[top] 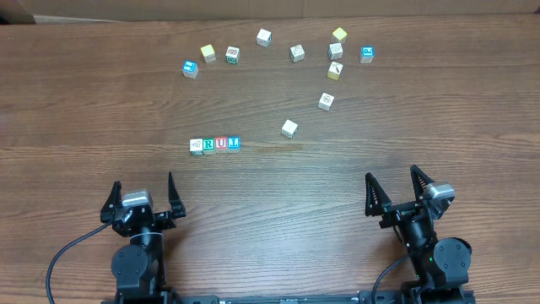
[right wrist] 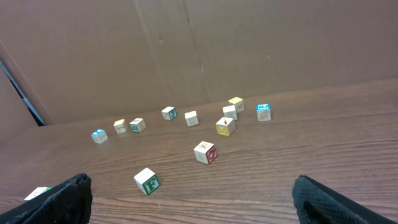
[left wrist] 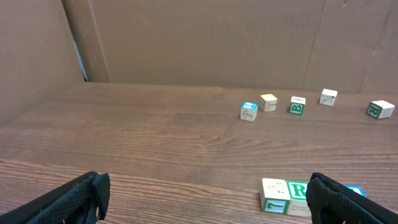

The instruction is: Form a horizontal line

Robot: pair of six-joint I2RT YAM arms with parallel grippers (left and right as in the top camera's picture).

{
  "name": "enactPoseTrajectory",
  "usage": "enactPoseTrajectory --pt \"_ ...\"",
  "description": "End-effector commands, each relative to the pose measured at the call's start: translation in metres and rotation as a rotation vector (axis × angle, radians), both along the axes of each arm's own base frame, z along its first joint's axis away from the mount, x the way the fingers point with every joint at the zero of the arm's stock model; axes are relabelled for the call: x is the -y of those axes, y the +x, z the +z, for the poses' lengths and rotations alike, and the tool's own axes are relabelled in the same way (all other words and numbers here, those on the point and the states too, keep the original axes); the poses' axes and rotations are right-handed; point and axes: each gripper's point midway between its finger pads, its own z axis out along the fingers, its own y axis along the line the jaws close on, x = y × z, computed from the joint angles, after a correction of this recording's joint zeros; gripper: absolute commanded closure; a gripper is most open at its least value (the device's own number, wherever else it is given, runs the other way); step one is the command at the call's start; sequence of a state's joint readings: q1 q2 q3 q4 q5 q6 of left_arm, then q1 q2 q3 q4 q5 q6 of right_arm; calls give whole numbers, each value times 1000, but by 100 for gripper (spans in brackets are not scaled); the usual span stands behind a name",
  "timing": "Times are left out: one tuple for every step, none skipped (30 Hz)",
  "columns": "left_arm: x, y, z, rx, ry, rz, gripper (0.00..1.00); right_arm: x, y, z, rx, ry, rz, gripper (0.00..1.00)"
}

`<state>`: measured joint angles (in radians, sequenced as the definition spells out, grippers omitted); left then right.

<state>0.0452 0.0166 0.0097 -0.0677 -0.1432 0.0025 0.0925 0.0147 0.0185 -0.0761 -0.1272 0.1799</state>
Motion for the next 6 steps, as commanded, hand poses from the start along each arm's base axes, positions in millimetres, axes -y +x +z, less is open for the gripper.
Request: enactPoseTrajectory --pt "1 0 1 11 -9 -1 0 -2 -1 -2 4 3 9 0" --pt "1 0 1 11 -9 0 0 -2 -1 -2 4 3 9 0" --pt "1 0 1 11 -9 -1 0 -2 -1 -2 4 3 9 0" --pt "1 0 1 11 -9 -1 0 -2 -1 -2 4 3 9 0" --pt "1 0 1 11 -9 0 1 -2 -1 -2 4 3 9 0" --pt "1 0 1 11 -9 -1 0 -2 -1 -2 4 3 9 0"
